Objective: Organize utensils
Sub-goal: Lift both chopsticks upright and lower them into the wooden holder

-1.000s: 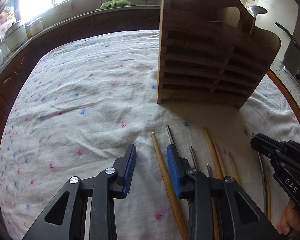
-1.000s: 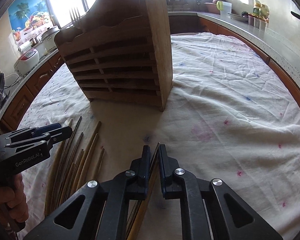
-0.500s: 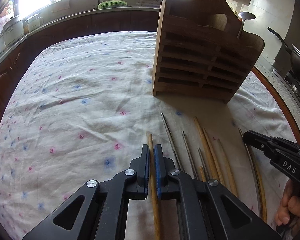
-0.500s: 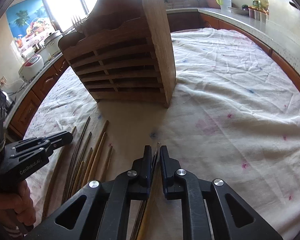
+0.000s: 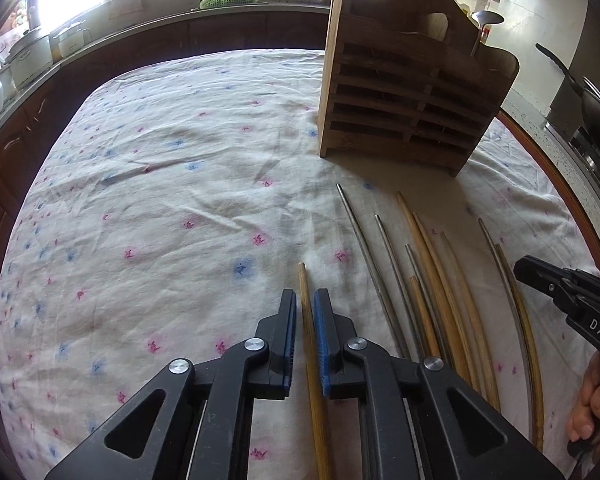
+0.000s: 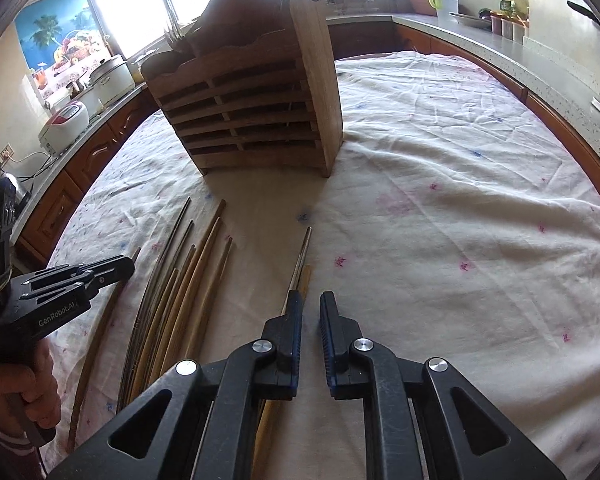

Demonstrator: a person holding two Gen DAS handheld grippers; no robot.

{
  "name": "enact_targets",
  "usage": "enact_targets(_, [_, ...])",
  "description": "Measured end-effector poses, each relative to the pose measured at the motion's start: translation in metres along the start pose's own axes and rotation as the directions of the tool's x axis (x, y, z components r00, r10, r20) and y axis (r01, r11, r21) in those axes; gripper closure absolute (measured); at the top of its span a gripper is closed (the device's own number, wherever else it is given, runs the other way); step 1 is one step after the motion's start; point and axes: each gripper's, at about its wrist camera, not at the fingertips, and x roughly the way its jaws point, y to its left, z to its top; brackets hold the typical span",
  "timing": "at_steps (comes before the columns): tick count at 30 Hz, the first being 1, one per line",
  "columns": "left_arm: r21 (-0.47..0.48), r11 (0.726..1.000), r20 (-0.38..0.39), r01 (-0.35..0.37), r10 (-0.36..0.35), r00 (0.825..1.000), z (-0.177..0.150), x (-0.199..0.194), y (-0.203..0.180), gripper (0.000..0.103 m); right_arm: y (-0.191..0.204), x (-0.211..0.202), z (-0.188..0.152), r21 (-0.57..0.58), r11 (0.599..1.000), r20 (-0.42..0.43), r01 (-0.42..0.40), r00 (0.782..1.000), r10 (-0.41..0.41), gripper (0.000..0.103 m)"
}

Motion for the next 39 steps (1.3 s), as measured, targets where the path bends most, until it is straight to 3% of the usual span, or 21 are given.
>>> enact_targets(2, [0.007, 1.0, 0.003, -0.005, 0.005, 1.0, -0.001, 0.0, -0.001, 0.088, -0.001, -0.004, 0.0, 0.007, 1.0, 0.009, -0.028, 1.0, 0.028, 0.091])
enact_targets(5, [0.029, 0.999, 0.006, -0.028, 0.027, 1.0, -0.002, 0.002, -0.005, 0.088, 0.002, 0.004, -0.003, -0.014, 1.0, -0.032, -0.018, 0.999, 0.018, 0.092])
enact_targets(12, [0.05, 0.998, 0.019, -0.04, 0.039, 0.999, -0.002, 0.004, -0.011, 0.088, 0.008, 0.004, -0.004, -0.061, 0.998, -0.04, 0.036, 0.998, -0.038, 0.093])
enact_targets(15, [0.06, 0.997, 0.031, -0.037, 0.035, 0.999, -0.003, 0.004, -0.012, 0.097, 0.013, 0.01, -0.001, -0.071, 0.996, -0.027, 0.044, 0.999, -0.046, 0.092])
enact_targets(20, [0.027, 1.0, 0.028, 0.012, -0.012, 1.0, -0.004, -0.002, -0.004, 0.1, 0.01, 0.01, 0.002, -0.071, 0.997, -0.013, 0.034, 0.999, -0.035, 0.095])
enact_targets(25, [-0.011, 0.998, 0.08, 0.067, -0.066, 0.995, -0.01, -0.032, 0.005, 0.1, 0.006, -0.012, 0.001, -0.019, 0.999, 0.028, -0.034, 0.999, 0.035, 0.098])
enact_targets(33, [-0.023, 0.989, 0.211, 0.143, -0.135, 0.968, -0.017, -0.107, 0.013, 0.1, 0.014, -0.079, 0.013, -0.02, 0.994, 0.16, -0.108, 0.981, 0.11, 0.098])
enact_targets(39, [-0.017, 0.984, 0.333, 0.178, -0.162, 0.929, -0.02, -0.17, 0.022, 0.1, 0.021, -0.137, 0.029, -0.04, 0.989, 0.296, -0.142, 0.944, 0.148, 0.098])
